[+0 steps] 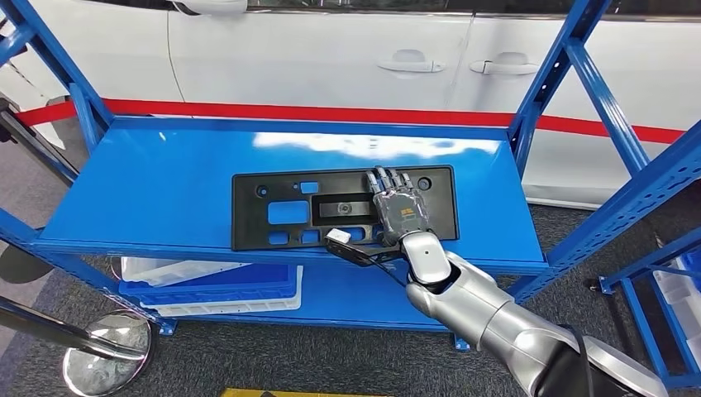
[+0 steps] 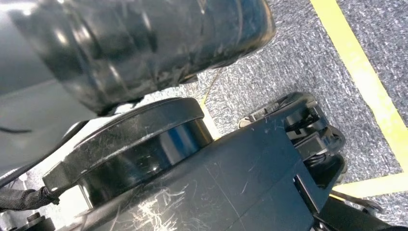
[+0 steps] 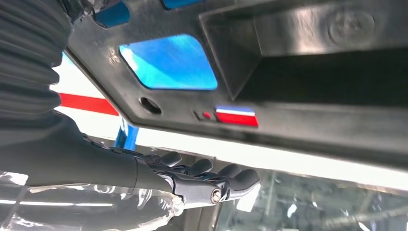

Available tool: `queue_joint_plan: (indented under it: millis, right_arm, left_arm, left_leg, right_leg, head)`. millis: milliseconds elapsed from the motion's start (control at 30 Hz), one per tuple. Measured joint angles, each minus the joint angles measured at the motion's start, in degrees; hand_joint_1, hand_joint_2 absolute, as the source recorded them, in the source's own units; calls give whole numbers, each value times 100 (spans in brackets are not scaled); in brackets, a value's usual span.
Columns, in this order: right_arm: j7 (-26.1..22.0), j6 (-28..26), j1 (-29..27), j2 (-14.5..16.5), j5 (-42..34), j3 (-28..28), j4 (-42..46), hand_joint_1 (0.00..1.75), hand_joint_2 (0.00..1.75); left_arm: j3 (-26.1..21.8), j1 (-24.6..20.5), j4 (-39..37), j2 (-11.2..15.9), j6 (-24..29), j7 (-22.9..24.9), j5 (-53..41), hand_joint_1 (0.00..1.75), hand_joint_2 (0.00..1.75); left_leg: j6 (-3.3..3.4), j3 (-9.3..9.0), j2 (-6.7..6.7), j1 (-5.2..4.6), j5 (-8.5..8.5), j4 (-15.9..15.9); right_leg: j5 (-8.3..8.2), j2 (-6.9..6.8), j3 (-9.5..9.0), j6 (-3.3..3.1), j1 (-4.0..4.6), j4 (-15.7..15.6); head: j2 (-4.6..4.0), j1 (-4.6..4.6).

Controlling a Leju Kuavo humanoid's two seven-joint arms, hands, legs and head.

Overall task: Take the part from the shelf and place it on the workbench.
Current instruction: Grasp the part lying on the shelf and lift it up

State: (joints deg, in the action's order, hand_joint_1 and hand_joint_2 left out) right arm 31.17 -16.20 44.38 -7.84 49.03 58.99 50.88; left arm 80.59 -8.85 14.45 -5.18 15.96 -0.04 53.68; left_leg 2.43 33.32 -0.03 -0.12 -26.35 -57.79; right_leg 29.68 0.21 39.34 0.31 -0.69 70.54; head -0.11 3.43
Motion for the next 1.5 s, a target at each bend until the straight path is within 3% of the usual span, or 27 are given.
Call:
queue_joint_plan:
  millis: [67,100,233,300,367,400,433,467,567,633,733,800,867,900,933,967,1067,1133,1233,1300,1367,1433,1467,1500]
  right_arm:
    - [-12,-211,7,-22,12,-25,91,0,175]
    - [-14,-326,12,-27,19,-43,146,0,175]
    - [-16,-778,17,-65,100,-116,371,0,175]
    - [-16,-892,27,-79,179,-158,505,0,175]
    - [-15,-929,34,-84,226,-181,606,0,175]
    - [-13,-937,31,-90,248,-182,640,0,175]
    - [-8,-954,25,-98,281,-185,675,0,175]
    - [-2,-987,20,-107,327,-191,719,0,175]
    - [21,-1169,21,-126,504,-259,919,0,175]
    - [44,-1242,22,-138,620,-309,1057,0,175]
    - [76,-1202,5,-194,826,-342,1237,0,175]
    - [108,-1157,-7,-249,979,-378,1336,0,175]
    - [137,-1141,-48,-300,1081,-401,1398,0,175]
    - [144,-1142,-82,-322,1109,-404,1421,0,175]
    - [149,-1142,-116,-343,1126,-406,1442,0,175]
    - [152,-1142,-141,-363,1138,-409,1461,0,175]
    - [145,-1163,-163,-407,1141,-437,1529,0,175]
    - [92,-1233,-201,-415,1042,-464,1609,0,175]
    - [-65,-1379,-314,-417,688,-501,1734,0,175]
    - [-190,-1415,-353,-405,409,-511,1818,0,87]
    - [-381,-1424,-401,-367,23,-515,1879,0,0]
    - [-681,-1448,-515,-302,-516,-515,1904,0,0]
    - [-863,-1471,-584,-262,-800,-515,1913,0,0]
    - [-1052,-1501,-647,-218,-1053,-515,1922,0,0]
  left_arm:
    - [1,-5,0,-12,0,8,-20,0,0]
    - [2,-9,0,-15,0,12,-22,0,0]
    - [29,-10,0,-16,-11,10,-42,0,0]
    - [38,-11,0,-19,-19,5,-54,0,0]
    - [43,-13,0,-20,-21,2,-60,0,0]
    - [47,-12,0,-20,-22,2,-63,0,0]
    - [51,-10,0,-20,-22,4,-68,0,0]
    - [56,-9,0,-20,-22,9,-78,0,0]
    - [85,-21,0,-20,-22,46,-127,0,0]
    - [112,-31,0,-20,-24,76,-150,0,0]
    - [131,-21,0,-19,-20,93,-155,0,0]
    - [132,-22,0,-21,-17,90,-156,0,0]
    - [133,-28,0,-23,-17,87,-157,0,0]
    - [133,-25,0,-24,-17,87,-156,0,0]
    - [134,-22,0,-25,-17,87,-157,0,0]
    - [134,-18,0,-26,-18,87,-157,0,0]
    - [136,-21,-1,-29,-19,92,-160,0,0]
    - [137,-26,-2,-28,-20,104,-161,0,0]
    - [138,-20,-2,-27,-20,134,-161,0,0]
    - [139,-23,-2,-27,-19,140,-173,0,0]
    - [140,-26,-2,-27,-18,137,-192,0,0]
    - [140,-23,-2,-27,-15,117,-204,0,0]
    - [140,-22,-2,-27,-10,102,-207,0,0]
    - [140,-23,-2,-27,-6,86,-211,0,0]
  left_leg:
    - [-32,25,-7,-17,-45,-75]
    - [-54,50,-8,-26,-58,-107]
    - [-135,123,-7,-28,-109,-189]
    - [-205,294,-6,-9,-354,-586]
    - [-263,623,-5,15,-684,-1307]
    - [-275,767,-5,23,-771,-1597]
    - [-275,836,-5,26,-752,-1710]
    - [-263,802,-5,26,-628,-1604]
    - [-176,300,-9,-2,-79,-487]
    - [-133,118,-16,-40,-4,-97]
    - [-66,61,-13,-37,49,44]
    - [-7,8,2,-10,109,158]
    - [24,-5,8,-11,115,175]
    - [30,-3,7,-11,110,167]
    - [30,-2,4,-8,102,153]
    - [24,0,0,-2,88,130]
    - [-51,26,-14,9,-7,-24]
    - [-106,75,-20,-8,-53,-115]
    - [-147,113,-22,-3,-86,-168]
    - [-200,237,-19,14,-275,-456]
    - [-251,542,-14,29,-612,-1131]
    - [-256,824,-14,33,-775,-1688]
    - [-235,839,-15,28,-698,-1686]
    - [-199,743,-15,18,-520,-1451]
  right_leg:
    - [-265,1,-328,-26,4,-699]
    - [-299,5,-405,-42,10,-884]
    - [-304,26,-424,-130,11,-989]
    - [-320,24,-437,-180,-12,-1014]
    - [-320,25,-438,-204,-8,-1016]
    - [-319,25,-438,-206,-3,-1015]
    - [-317,27,-439,-208,2,-1014]
    - [-317,32,-441,-208,5,-1013]
    - [-317,54,-448,-200,11,-1021]
    - [-330,62,-435,-168,12,-1041]
    - [-322,59,-423,-84,21,-1060]
    - [-95,47,-284,-47,34,-728]
    - [258,36,28,-29,24,-12]
    - [363,34,174,-16,16,302]
    - [367,32,245,-4,6,447]
    - [263,30,212,10,-7,377]
    - [-214,21,-285,38,-48,-630]
    - [-256,30,-434,-2,-39,-944]
    - [-261,42,-424,-91,-27,-947]
    - [-270,38,-428,-136,-44,-956]
    - [-267,33,-431,-160,-38,-957]
    - [-261,30,-433,-173,-17,-957]
    - [-257,31,-437,-178,-5,-957]
    - [-254,35,-443,-183,5,-957]
  head:
    - [0,4]
    - [0,8]
    - [0,12]
    - [0,36]
    - [0,55]
    - [0,55]
    - [0,55]
    - [0,55]
    - [0,54]
    - [0,52]
    - [0,47]
    - [0,36]
    - [0,25]
    - [0,24]
    - [0,23]
    - [0,22]
    - [0,18]
    - [0,19]
    - [0,23]
    - [0,51]
    - [0,79]
    - [0,80]
    - [0,81]
    - [0,80]
